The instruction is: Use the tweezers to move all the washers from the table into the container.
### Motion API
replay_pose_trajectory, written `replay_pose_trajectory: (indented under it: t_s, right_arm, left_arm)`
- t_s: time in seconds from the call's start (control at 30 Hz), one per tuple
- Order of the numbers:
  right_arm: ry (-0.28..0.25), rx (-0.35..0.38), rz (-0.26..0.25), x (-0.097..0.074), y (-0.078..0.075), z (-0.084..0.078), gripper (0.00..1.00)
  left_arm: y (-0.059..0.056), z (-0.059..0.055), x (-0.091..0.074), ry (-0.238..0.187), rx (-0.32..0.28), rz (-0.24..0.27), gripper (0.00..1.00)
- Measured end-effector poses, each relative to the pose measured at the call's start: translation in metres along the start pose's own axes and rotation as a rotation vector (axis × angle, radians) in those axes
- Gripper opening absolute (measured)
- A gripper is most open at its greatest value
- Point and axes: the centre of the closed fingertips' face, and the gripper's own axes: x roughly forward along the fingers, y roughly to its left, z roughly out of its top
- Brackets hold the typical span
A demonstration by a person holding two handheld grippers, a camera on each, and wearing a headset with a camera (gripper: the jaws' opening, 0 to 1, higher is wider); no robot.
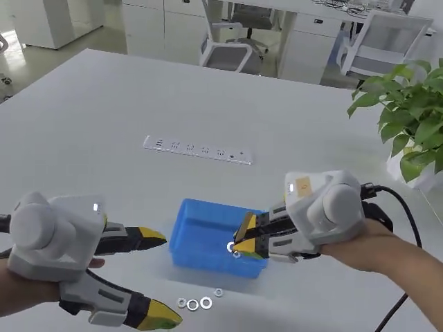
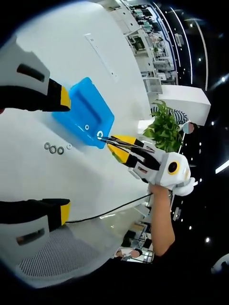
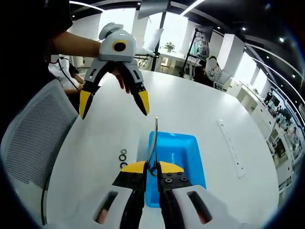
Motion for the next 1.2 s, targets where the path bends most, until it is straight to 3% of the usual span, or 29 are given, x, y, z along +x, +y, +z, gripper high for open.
replay_pose_trajectory:
  t_s: [0.37, 0.87, 1.2]
  right_arm:
    - [-0.016, -0.022, 0.027, 0.016, -0.018, -0.004, 0.1]
    - [-0.006, 0.003, 0.068, 0.039, -0.029, -0.025, 0.1]
    - [0.006, 0.017, 0.093, 0.049, -0.027, -0.038, 0.1]
  left_arm:
    - [0.003, -0.003, -0.003, -0.019, -0.019, 0.046, 0.98]
    - [0.009, -0.004, -0.002, -0.01, -0.045, 0.057, 0.99]
    - [0.017, -0.002, 0.002, 0.0, -0.057, 0.058, 0.99]
